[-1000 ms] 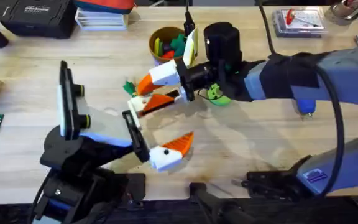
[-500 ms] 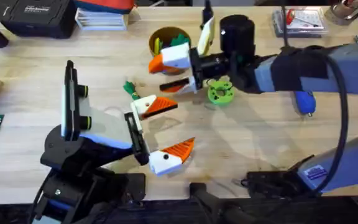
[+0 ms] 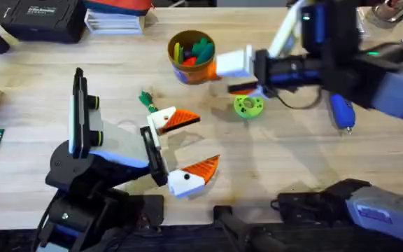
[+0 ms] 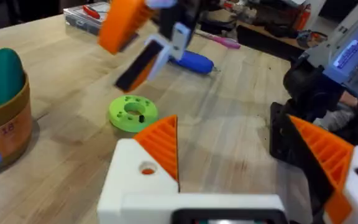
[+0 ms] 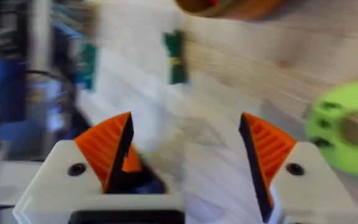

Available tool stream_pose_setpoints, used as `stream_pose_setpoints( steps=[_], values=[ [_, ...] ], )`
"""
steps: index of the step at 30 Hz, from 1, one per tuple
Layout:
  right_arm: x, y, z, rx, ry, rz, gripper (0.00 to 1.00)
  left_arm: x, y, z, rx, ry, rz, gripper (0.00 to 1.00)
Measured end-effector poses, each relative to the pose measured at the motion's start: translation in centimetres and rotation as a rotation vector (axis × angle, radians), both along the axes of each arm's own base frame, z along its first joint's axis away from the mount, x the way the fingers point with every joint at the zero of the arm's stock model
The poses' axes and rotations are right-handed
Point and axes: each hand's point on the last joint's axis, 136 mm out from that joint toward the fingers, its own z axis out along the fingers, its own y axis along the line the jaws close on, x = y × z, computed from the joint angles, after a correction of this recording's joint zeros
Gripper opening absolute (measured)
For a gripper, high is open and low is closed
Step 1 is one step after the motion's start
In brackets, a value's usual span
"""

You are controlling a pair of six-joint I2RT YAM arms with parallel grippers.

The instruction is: Pick up the gripper from the table and insert it into the empty holder that is missing its gripper. Then pick up a screw, insert it into the mounting hole, and use the screwdriver to tighten it. Finally, clean up the table by picking up the vegetable and placing it into the bucket.

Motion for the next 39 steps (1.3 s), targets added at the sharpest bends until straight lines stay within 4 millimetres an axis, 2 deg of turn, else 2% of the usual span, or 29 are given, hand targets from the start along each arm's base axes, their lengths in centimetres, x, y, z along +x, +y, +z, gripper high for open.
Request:
stream_pose_setpoints(
  steps=[6,10,18,22,28,32,37,39],
  values=[
    [-2.9,-4.9,-2.3,-0.373,-0.079,-0.041,0.994,0.0,0.0,0.0,0.0,0.0,0.0,0.988],
    [-4.3,-6.8,-4.5,-0.575,-0.099,0.024,0.994,0.0,0.0,0.0,0.0,0.0,0.0,0.987],
    [-4.8,-7.5,-6.8,-0.799,-0.09,0.174,0.994,0.0,0.0,0.0,0.0,0.0,0.0,0.987],
    [-3.9,-7.3,-7.3,-0.896,-0.052,0.254,0.994,0.0,0.0,0.0,0.0,0.0,0.0,0.987],
    [-2.3,-5.9,-8.6,-0.943,-0.067,0.32,0.994,0.0,0.0,0.0,0.0,0.0,0.0,0.987],
    [-2.2,-5.5,-9.3,-0.957,-0.081,0.363,0.86,0.0,0.0,0.0,0.0,0.0,0.0,0.987],
    [-1.5,-5.0,-9.7,-0.954,-0.106,0.368,0.568,0.0,0.0,0.0,0.0,0.0,0.0,0.987],
    [-1.0,-4.8,-9.6,-0.946,-0.127,0.358,0.515,0.0,0.0,0.0,0.0,0.0,0.0,0.987]
  ],
)
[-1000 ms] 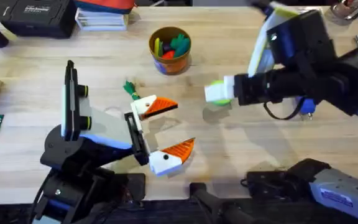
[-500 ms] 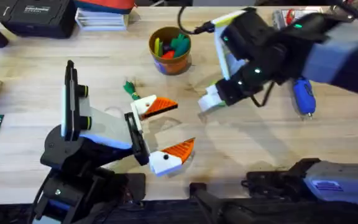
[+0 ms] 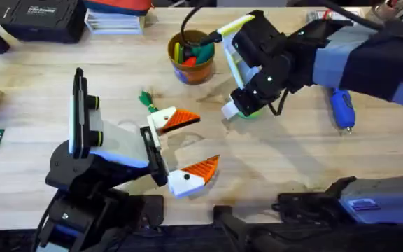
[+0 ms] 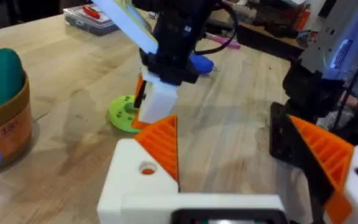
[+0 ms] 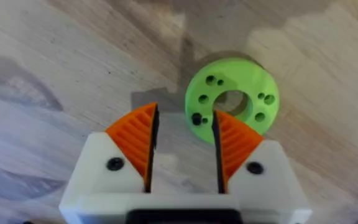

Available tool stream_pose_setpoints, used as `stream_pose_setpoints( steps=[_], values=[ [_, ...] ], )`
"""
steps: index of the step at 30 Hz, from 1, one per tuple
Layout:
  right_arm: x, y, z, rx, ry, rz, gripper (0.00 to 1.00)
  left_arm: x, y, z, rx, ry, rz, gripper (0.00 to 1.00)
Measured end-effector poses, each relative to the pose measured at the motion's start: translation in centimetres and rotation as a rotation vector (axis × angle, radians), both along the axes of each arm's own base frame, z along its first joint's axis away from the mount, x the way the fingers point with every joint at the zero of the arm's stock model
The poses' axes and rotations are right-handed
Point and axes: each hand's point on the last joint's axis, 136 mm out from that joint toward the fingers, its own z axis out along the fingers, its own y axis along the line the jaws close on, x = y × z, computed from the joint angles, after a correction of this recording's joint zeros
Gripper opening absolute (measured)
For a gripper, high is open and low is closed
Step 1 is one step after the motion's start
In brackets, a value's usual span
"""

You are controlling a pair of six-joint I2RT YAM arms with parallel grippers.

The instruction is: Pick up the gripper from the table and insert it into the empty holder that is missing its gripper. Then pick up a screw, insert it into the mounting hole, and use the screwdriver to tighten it. Finally, clean up the table by picking up the vegetable and placing it into the bucket.

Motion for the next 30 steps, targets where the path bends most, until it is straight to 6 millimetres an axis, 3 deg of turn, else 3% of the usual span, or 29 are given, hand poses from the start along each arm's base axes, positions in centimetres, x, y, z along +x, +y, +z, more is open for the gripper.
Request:
stream_pose_setpoints(
  steps=[6,15,30],
  values=[
    [0.3,0.2,0.1,0.006,-0.015,0.003,0.405,0.0,0.0,0.0,0.0,0.0,0.0,0.987],
    [-0.1,-0.2,-1.4,-0.033,0.038,0.003,0.365,0.0,0.0,0.0,0.0,0.0,0.0,0.987],
    [0.5,-0.6,-1.5,-0.065,0.017,-0.01,0.007,0.0,0.0,0.0,0.0,0.0,0.0,0.987]
  ],
)
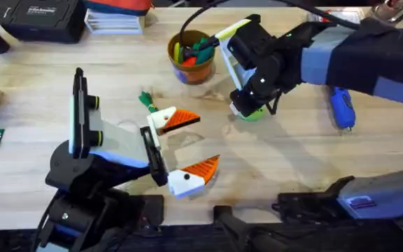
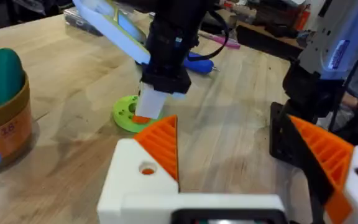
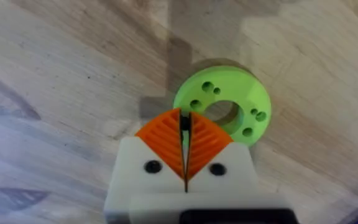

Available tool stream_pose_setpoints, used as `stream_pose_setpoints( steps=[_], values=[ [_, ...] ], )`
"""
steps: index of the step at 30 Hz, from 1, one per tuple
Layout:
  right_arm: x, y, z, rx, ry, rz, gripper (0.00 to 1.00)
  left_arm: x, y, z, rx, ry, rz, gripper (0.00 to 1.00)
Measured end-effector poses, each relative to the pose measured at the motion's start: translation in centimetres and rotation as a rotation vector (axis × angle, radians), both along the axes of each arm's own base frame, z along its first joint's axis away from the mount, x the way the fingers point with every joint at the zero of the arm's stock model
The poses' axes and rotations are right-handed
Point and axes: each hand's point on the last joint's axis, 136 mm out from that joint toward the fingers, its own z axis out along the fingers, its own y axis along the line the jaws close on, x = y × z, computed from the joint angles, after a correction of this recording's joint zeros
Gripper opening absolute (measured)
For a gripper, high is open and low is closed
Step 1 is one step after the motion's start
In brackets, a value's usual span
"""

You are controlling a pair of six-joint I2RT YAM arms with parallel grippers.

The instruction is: Pick up the gripper from the table and insert it into the empty holder that is missing its gripper. Then pick up a screw, insert it into the mounting hole, and use the screwdriver to tighten it. Finally, clean up the table by picking up the vegetable and placing it into the bucket.

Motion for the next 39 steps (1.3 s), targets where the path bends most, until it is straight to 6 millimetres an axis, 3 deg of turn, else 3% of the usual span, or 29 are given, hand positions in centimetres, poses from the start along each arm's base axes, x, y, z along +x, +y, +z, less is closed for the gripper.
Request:
stream_pose_setpoints(
  steps=[9,13,20,26,33,39],
  values=[
    [-0.4,-0.3,0.2,-0.012,0.021,-0.004,0.005,0.0,0.0,0.0,0.0,0.0,0.0,0.987],
    [-0.3,-0.1,1.7,-0.016,0.031,-0.004,0.005,0.0,0.0,0.0,0.0,0.0,0.0,0.987],
    [0.7,0.9,7.3,0.009,0.015,0.008,0.005,0.0,0.0,0.0,0.0,0.0,0.0,0.987],
    [0.8,4.2,13.2,0.138,-0.017,0.103,0.005,0.0,0.0,0.0,0.0,0.0,0.0,0.987],
    [-1.0,9.1,19.1,0.309,-0.061,0.25,0.005,0.0,0.0,0.0,0.0,0.0,0.0,0.986],
    [-3.4,12.1,21.3,0.376,-0.071,0.343,0.005,0.0,0.0,0.0,0.002,-0.005,-0.001,0.987]
  ],
)
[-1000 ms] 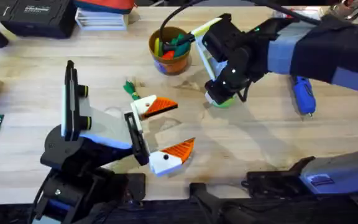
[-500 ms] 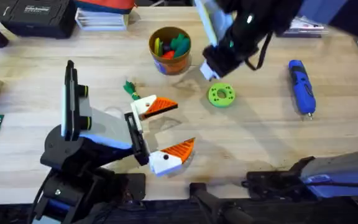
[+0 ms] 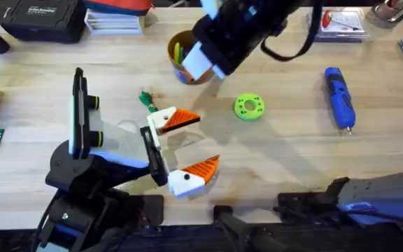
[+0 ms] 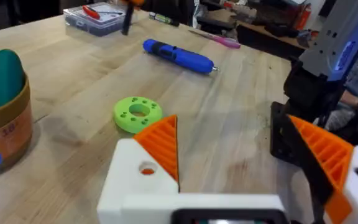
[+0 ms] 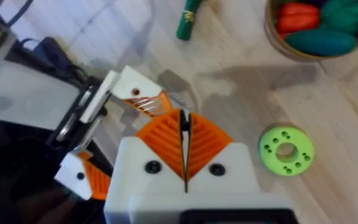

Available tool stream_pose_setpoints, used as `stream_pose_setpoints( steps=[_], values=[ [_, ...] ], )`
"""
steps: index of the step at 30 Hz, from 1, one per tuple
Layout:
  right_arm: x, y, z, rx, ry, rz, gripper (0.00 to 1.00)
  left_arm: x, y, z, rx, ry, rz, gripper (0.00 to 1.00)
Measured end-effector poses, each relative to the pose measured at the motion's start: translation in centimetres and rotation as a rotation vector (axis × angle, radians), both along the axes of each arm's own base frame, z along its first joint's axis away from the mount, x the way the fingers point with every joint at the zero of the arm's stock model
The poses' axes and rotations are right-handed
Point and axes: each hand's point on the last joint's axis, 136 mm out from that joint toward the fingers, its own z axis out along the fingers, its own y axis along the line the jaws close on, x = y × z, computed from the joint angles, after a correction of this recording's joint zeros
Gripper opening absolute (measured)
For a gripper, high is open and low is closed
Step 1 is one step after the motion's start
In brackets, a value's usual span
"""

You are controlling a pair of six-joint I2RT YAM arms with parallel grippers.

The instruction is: Pick up the gripper from the table and insert it into the empty holder that is missing its gripper. Then pick up a screw, insert it into the mounting hole, and use the screwdriver to tighten it. Finally, clean up the table by picking up the vegetable and placing it into the bucket.

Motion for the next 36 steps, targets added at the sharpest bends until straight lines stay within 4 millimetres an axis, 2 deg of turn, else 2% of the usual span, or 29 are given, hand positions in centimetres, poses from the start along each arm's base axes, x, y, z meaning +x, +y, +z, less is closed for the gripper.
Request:
stream_pose_setpoints(
  steps=[8,15,19,36],
  values=[
    [-3.0,2.6,-0.6,-0.004,0.025,0.101,0.005,0.0,0.0,0.0,0.022,-0.06,-0.003,0.986],
    [-5.1,4.9,-3.1,-0.058,0.072,0.175,0.005,0.0,0.0,0.0,0.027,-0.073,-0.004,0.987],
    [-5.1,5.3,-3.9,-0.077,0.081,0.181,0.005,0.0,0.0,0.0,0.027,-0.076,-0.004,0.987],
    [-4.2,5.5,-3.8,-0.074,0.041,0.163,0.005,0.0,0.0,0.0,0.028,-0.076,-0.004,0.987]
  ],
)
